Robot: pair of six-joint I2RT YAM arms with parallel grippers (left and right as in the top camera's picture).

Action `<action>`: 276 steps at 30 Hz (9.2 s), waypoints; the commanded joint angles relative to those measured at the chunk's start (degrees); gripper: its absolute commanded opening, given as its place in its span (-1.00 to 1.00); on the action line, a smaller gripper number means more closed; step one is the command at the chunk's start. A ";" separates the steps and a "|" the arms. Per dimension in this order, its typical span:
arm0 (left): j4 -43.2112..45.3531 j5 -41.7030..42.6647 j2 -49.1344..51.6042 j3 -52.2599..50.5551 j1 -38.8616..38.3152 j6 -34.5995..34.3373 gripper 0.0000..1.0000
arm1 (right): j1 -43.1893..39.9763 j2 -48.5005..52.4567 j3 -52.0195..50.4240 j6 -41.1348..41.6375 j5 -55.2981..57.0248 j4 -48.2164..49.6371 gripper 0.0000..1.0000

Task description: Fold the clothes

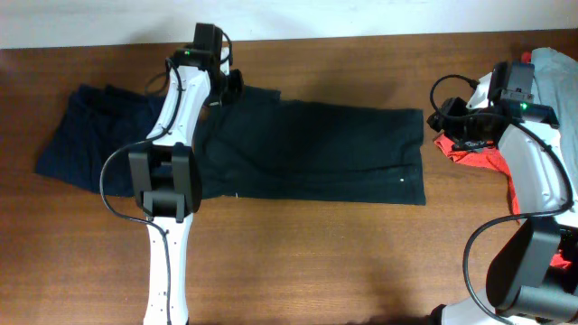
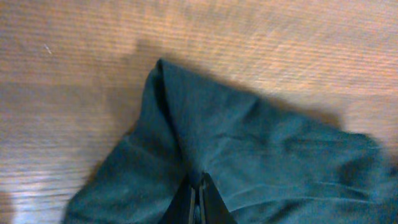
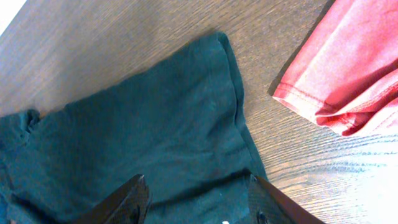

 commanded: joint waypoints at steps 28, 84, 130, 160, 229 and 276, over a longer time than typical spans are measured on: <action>-5.62 -0.48 0.24 9.55 0.20 1.60 -0.99 | 0.37 0.37 0.87 -0.59 0.55 1.53 0.14; -24.98 2.60 0.17 28.41 -1.88 1.62 -0.99 | 0.44 27.32 1.05 5.20 -7.48 32.57 -0.79; -38.49 -11.85 -14.08 3.85 -4.37 10.58 -0.99 | -0.81 10.40 1.75 -11.13 -11.98 2.12 -0.92; -37.03 -14.43 -23.47 -23.56 1.07 14.47 -0.65 | -0.87 10.40 1.84 -7.41 0.48 -14.25 -0.05; -33.46 -8.35 -37.88 0.28 2.84 15.93 -0.34 | 2.73 10.36 13.09 -16.63 3.08 -25.16 -0.92; -32.48 -8.35 -37.88 0.28 2.84 15.93 -0.20 | 19.06 15.04 13.35 -9.05 -4.57 -19.02 -0.52</action>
